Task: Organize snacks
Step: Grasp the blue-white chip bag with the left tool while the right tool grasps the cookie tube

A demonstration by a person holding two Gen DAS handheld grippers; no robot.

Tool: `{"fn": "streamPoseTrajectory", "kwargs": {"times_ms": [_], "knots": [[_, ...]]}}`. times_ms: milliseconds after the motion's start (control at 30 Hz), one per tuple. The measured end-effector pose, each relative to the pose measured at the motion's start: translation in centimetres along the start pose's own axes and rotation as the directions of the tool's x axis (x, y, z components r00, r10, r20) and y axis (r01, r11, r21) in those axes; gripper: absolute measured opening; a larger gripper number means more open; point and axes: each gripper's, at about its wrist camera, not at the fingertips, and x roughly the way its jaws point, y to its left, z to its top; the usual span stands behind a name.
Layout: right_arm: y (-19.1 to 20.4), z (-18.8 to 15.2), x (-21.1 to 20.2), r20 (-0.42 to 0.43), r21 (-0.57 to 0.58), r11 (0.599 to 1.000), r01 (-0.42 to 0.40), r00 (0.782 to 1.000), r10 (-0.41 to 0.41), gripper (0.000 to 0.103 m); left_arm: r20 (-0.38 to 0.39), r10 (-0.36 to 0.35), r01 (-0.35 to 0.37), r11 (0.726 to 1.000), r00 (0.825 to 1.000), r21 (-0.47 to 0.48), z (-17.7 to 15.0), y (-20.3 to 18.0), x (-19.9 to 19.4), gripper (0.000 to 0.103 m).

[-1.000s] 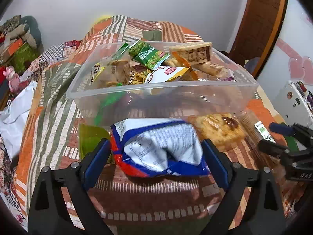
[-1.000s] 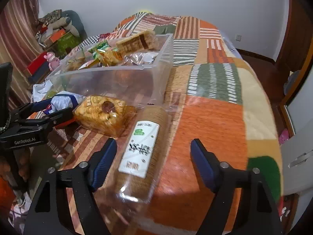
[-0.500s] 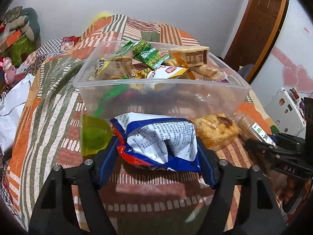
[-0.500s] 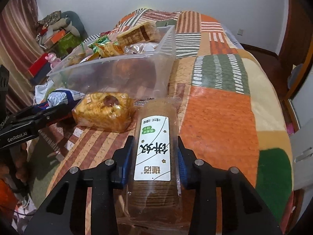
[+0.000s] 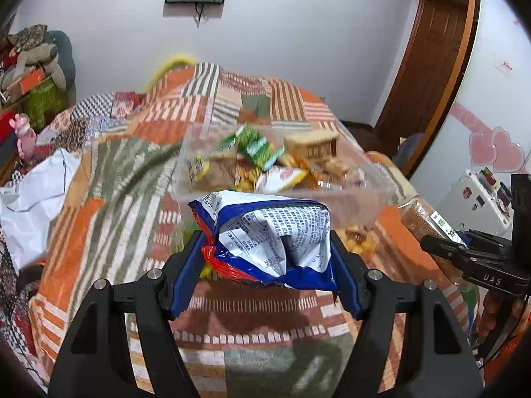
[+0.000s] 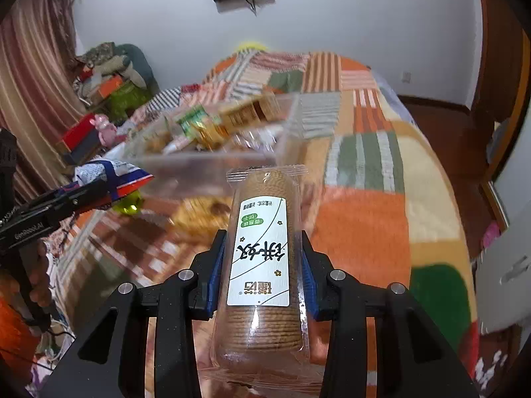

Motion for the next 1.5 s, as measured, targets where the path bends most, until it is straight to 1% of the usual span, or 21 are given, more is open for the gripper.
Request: {"fn": "streamPoseTrajectory", "kwargs": {"times_ms": [233, 467, 633, 933, 1200, 1367, 1500], "knots": [[1.3, 3.0, -0.5, 0.088, -0.042, 0.999, -0.017, 0.996, 0.021, 0.036, 0.069, 0.002, -0.003, 1.0, 0.998, 0.021, 2.3, -0.4, -1.2, 0.07], [2.1, 5.6, 1.0, 0.119, -0.081, 0.997, -0.021, 0.992, 0.03, 0.036, 0.107, 0.019, -0.021, 1.0, 0.994, 0.023, 4.4, -0.1, -0.6, 0.07], [2.8, 7.5, 2.4, 0.133, -0.109, 0.994, -0.031, 0.99, 0.046, 0.036, 0.108, 0.03, -0.031, 1.0, 0.994, 0.006, 5.5, 0.4, 0.8, 0.07], [3.7, 9.7, 6.3, 0.084, -0.139, 0.987, -0.076, 0.993, 0.088, 0.036, 0.072, 0.046, -0.047, 0.999, 0.996, 0.006, 6.4, 1.1, 4.1, 0.07], [4.5, 10.4, 9.1, 0.041, -0.171, 0.981, -0.088, 0.995, 0.096, 0.036, 0.041, 0.049, -0.048, 0.999, 0.998, -0.008, 6.9, 1.8, 6.7, 0.07], [4.8, 10.7, 10.5, 0.003, -0.184, 0.976, -0.115, 0.993, 0.117, 0.036, 0.023, 0.047, -0.047, 0.999, 0.999, 0.007, 6.8, 1.8, 8.1, 0.071], [5.0, 10.6, 11.2, -0.022, -0.199, 0.973, -0.119, 0.993, 0.117, 0.036, 0.03, 0.058, -0.058, 0.998, 0.998, 0.026, 6.8, 1.6, 8.2, 0.073]]}}
